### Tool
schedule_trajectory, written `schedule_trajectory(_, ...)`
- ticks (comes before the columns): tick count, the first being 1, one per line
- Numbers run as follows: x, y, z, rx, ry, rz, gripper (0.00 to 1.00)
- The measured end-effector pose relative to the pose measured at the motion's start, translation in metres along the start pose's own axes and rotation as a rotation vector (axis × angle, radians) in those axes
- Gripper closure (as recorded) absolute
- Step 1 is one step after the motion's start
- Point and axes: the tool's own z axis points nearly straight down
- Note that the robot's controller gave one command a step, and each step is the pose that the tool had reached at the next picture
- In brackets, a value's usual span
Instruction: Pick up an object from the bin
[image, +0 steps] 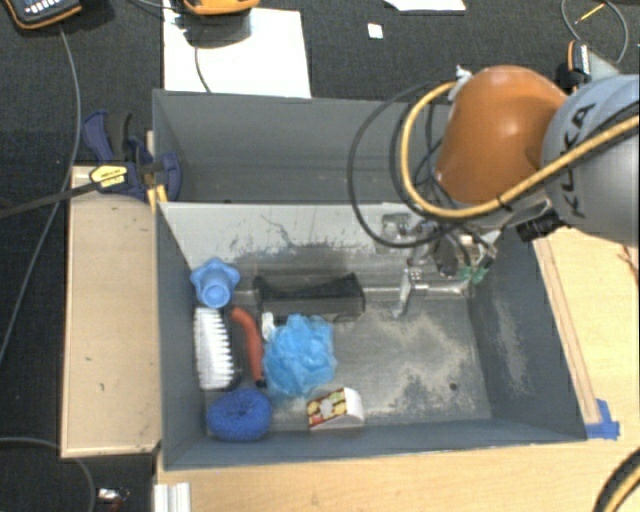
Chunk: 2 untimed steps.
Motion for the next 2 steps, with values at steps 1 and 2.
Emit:
schedule_trajectory(1,-0.001,0.000,-0.005,0.000,-0.008,0.001,0.00)
schedule_trajectory(2,-0.013,0.051,0.140,-0.001,-0.033,-0.166,0.00)
